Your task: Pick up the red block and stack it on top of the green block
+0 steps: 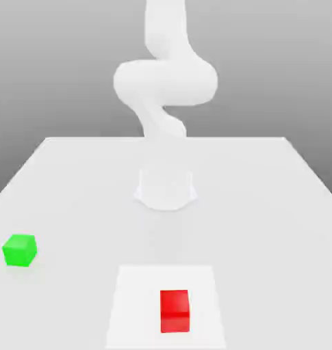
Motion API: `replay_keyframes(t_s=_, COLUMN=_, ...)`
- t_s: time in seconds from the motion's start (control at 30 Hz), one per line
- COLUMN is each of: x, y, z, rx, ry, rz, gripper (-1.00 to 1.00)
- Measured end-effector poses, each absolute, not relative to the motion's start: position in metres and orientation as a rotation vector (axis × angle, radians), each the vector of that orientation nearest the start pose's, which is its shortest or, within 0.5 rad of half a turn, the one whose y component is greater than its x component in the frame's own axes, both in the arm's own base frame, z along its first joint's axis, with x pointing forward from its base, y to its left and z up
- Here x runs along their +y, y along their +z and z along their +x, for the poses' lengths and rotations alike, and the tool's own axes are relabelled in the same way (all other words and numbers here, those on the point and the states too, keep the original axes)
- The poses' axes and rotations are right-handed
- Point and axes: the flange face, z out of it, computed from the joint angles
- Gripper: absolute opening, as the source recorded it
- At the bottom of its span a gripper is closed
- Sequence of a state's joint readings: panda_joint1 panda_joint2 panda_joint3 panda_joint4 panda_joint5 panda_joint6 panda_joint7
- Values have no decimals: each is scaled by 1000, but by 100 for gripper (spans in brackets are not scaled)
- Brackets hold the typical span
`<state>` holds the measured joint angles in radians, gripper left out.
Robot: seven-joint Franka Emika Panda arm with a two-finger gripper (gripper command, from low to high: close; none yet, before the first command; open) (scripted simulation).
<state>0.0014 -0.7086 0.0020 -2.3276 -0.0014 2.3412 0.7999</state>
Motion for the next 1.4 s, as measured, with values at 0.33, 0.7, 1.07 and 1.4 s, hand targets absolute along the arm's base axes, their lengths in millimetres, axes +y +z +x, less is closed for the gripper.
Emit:
replay_keyframes(t_s=0.33, x=8, y=473, z=469, rx=1113, ry=-562, rz=-2715, gripper=0)
replay_keyframes(t_s=0.7, x=15, y=252, z=459, rx=1151, ry=-100, rz=-2894, gripper=0)
replay_keyframes(t_s=1.07, x=16, y=147, z=445, rx=1156, ry=0, rz=-2921, gripper=-100)
replay_keyframes(t_s=1.4, x=1, y=207, z=445, rx=1226, ry=-2, rz=-2895, gripper=-100)
